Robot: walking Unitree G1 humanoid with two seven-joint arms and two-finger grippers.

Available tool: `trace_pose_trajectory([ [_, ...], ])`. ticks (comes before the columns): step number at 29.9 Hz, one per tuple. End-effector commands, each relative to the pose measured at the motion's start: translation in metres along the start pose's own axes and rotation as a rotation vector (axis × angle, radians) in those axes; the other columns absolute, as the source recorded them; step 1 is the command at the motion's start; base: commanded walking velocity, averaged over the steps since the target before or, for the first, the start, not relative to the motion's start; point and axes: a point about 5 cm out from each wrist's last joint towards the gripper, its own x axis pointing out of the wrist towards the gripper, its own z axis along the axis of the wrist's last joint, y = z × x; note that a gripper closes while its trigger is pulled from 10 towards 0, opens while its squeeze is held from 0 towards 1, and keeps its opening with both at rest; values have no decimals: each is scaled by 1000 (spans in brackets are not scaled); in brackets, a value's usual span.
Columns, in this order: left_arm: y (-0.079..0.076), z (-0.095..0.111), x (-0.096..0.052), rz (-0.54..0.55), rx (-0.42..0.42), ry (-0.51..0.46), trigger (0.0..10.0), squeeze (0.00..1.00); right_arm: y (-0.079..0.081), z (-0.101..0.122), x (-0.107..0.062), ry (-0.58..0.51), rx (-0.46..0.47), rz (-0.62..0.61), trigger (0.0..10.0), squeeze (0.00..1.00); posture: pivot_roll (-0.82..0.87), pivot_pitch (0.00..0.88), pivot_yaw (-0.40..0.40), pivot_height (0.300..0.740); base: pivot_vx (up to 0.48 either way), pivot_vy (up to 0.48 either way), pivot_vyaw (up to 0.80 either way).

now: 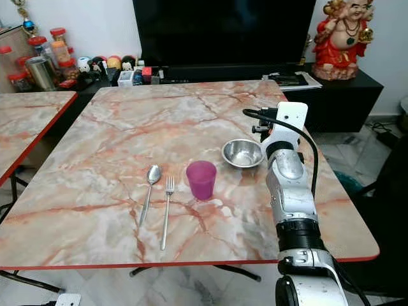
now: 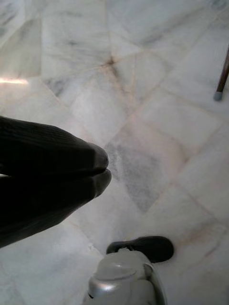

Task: Setting the table

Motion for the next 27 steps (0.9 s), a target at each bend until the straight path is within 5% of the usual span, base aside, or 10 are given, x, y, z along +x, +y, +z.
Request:
trace_pose_trajectory([
  [1, 22, -17, -2, 48, 0, 52, 10000, 0, 0, 2, -1, -10, -1, 1, 10000, 0, -125, 0, 48, 740, 0, 0, 0],
  [9, 19, -51, -8, 21, 8, 133, 10000, 0, 1, 0, -1, -5, 4, 2, 10000, 0, -119, 5, 46, 740, 0, 0, 0],
  [27, 0, -49, -7, -15, -57, 111, 10000, 0, 10, 1, 0, -5, -23, 61, 10000, 0, -118, 0, 35, 740, 0, 0, 0],
])
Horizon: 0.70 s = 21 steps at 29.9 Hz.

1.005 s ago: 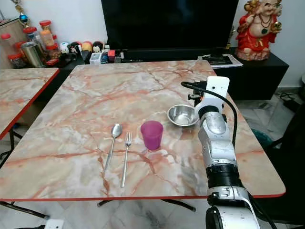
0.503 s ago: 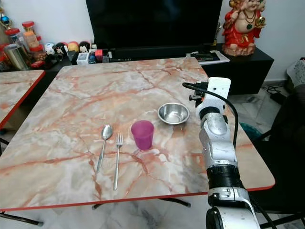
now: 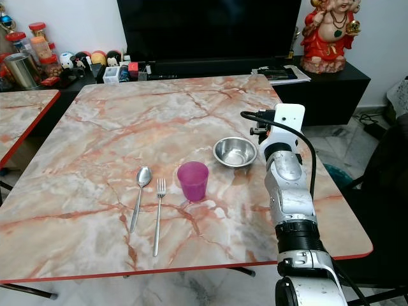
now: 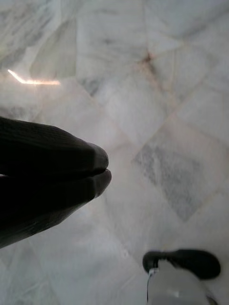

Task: Setting the table

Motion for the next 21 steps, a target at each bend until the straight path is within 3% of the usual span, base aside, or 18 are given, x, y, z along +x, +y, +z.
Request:
trace_pose_trajectory([
  [1, -1, -2, 0, 1, -4, 3, 10000, 0, 5, 5, 1, -21, -9, 24, 10000, 0, -119, 0, 36, 740, 0, 0, 0],
  [3, -1, -1, 0, -2, 0, 4, 10000, 0, 7, 5, 0, -26, -4, 34, 10000, 0, -119, 0, 36, 740, 0, 0, 566],
  [21, -2, 5, 1, -8, 3, -3, 10000, 0, 12, 9, 3, -28, 4, 68, 10000, 0, -120, 0, 30, 740, 29, 0, 0],
])
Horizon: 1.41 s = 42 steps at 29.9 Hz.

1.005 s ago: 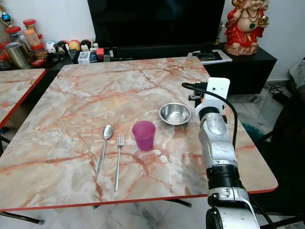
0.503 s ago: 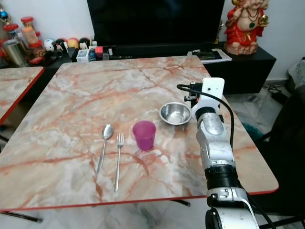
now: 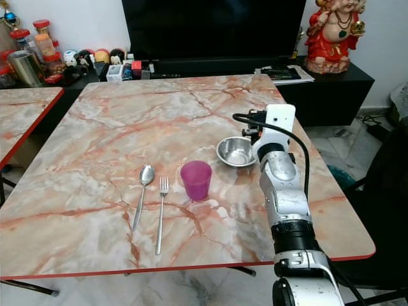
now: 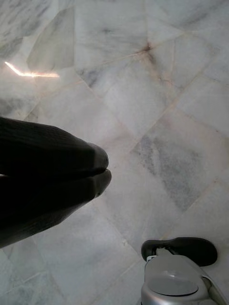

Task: Setting the table

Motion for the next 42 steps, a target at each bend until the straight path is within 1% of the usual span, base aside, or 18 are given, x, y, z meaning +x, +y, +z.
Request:
trace_pose_trajectory([
  [1, 3, -1, 0, 4, 7, 9, 10000, 0, 3, 8, 3, -23, -6, 17, 10000, 0, -120, 0, 30, 740, 262, 0, 0],
  [5, 3, -1, 0, 4, 10, 9, 10000, 0, 4, 8, 3, -23, -20, 24, 10000, 0, -122, 0, 32, 740, 262, 0, 0],
  [12, 2, 2, 0, 4, 6, 3, 10000, 0, 4, 10, 2, -41, -18, 22, 10000, 0, -120, 0, 31, 740, 262, 0, 555],
  [15, 2, 4, 0, 2, 4, -1, 10000, 0, 1, 8, 1, -30, 0, 11, 10000, 0, -117, 0, 32, 740, 266, 0, 0],
  [20, 1, 4, 0, 0, 5, -1, 10000, 0, 1, 6, 0, -23, 3, 10, 10000, 0, -115, 0, 32, 740, 261, 0, 0],
  [24, 0, 3, 0, -3, -3, 0, 10000, 0, 1, 6, 1, -22, 4, 9, 10000, 0, -110, 4, 29, 740, 0, 0, 0],
  [30, -5, 0, 0, -14, 0, 4, 10000, 0, 4, 6, 1, -16, 8, 16, 10000, 0, -108, 19, 32, 740, 0, 0, 0],
  [35, -14, 1, 0, -23, 9, -4, 10000, 0, 5, 6, 0, -11, 6, 20, 10000, 0, -108, 28, 32, 740, 0, 0, 0],
  [36, -14, 1, 0, -24, 9, -4, 10000, 0, 4, 5, 0, -8, 5, 20, 10000, 0, -110, 39, 33, 740, 251, 0, 0],
  [42, -17, 1, 0, -26, 17, 1, 10000, 0, 3, 2, -3, -2, 8, 15, 10000, 0, -112, 43, 36, 740, 256, 0, 0],
])
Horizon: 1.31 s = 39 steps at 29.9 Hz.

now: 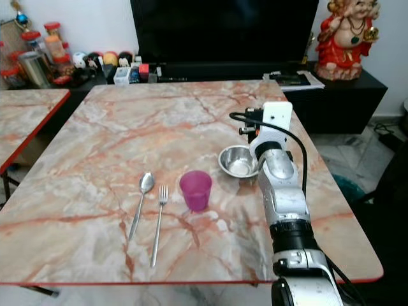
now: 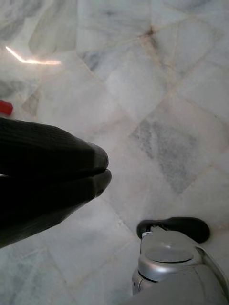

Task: Setting the table

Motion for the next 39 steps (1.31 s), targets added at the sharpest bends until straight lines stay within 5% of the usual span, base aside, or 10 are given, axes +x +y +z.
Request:
trace_pose_trajectory([
  [1, -2, 3, 0, 4, 27, -3, 10000, 0, 0, 3, 0, -8, 9, 0, 10000, 0, -112, 41, 37, 740, 262, 0, 0],
  [39, -1, -1, 0, 1, 18, -3, 10000, 0, 7, 3, 2, -5, 17, 22, 10000, 0, -107, 32, 30, 740, 199, 0, 0],
])
